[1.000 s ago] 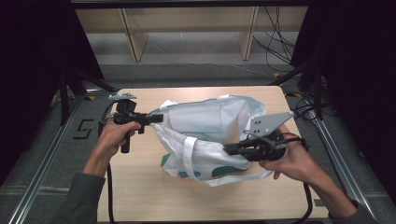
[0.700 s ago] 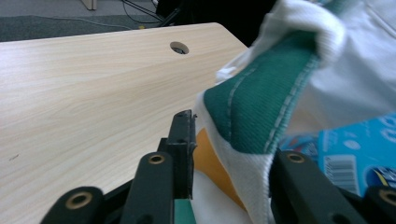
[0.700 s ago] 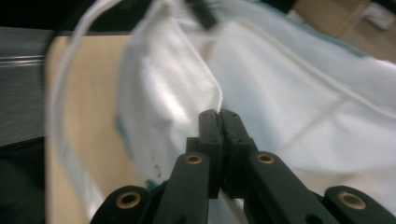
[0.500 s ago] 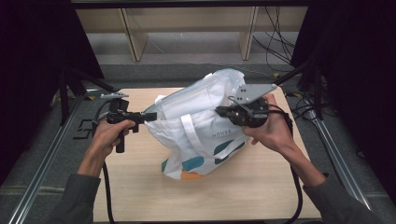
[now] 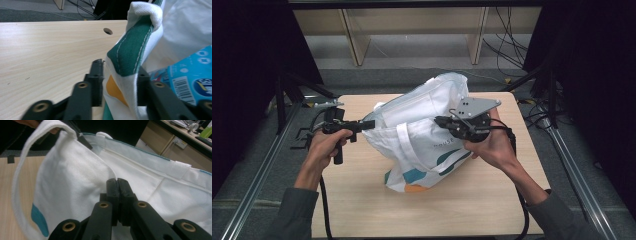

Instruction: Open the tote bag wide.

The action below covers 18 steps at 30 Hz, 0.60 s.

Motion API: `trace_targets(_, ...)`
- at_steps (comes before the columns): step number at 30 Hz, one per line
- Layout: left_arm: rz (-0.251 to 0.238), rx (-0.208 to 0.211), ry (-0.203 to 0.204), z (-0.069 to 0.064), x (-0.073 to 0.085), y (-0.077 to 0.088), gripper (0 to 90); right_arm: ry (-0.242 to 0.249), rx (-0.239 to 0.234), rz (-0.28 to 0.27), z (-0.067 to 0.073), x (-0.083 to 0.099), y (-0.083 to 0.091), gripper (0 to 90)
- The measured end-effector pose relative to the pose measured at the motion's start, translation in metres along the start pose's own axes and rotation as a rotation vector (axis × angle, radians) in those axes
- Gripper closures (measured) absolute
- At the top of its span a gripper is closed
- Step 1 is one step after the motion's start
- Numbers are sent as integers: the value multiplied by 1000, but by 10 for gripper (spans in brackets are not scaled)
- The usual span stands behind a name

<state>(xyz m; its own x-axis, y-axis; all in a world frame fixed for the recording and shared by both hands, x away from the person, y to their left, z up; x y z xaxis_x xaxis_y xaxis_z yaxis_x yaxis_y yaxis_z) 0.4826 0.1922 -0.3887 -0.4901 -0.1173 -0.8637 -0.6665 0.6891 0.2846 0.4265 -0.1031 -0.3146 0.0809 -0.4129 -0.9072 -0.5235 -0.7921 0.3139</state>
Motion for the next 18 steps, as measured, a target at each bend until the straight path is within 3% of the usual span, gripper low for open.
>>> trace_targets(2, 16, -12, -24, -6, -4, 5, 604, -12, 2, 1, -4, 0, -1, 895)
trace_targets(5, 62, -30, -59, -21, -14, 20, 462, -13, 4, 8, -10, -1, -5, 894)
trace_targets(9, 76, -92, -130, -32, -20, 29, 441, -7, -3, 17, -10, -3, -9, 894)
trace_targets(14, 45, -89, -168, -42, -24, 37, 434, -7, -1, 22, -11, -3, -7, 894)
trace_targets(18, -19, -24, -139, -49, -32, 52, 451, -26, -6, 18, -13, -3, -6, 894)
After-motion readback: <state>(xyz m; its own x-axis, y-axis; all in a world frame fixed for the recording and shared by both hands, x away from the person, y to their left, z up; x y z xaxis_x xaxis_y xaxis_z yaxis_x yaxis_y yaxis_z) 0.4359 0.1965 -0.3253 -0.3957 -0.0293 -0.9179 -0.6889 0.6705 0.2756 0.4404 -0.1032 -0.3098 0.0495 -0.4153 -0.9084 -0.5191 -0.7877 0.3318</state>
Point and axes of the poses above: each handheld gripper's, and its own axes: y roughly backward along the jaws, x roughly out of its underside, z roughly to its left, the point moved 6 cm from there along -y, roughly forward along the jaws, and after that the axes turned 10 degrees about -z, right-handed, at the moved point
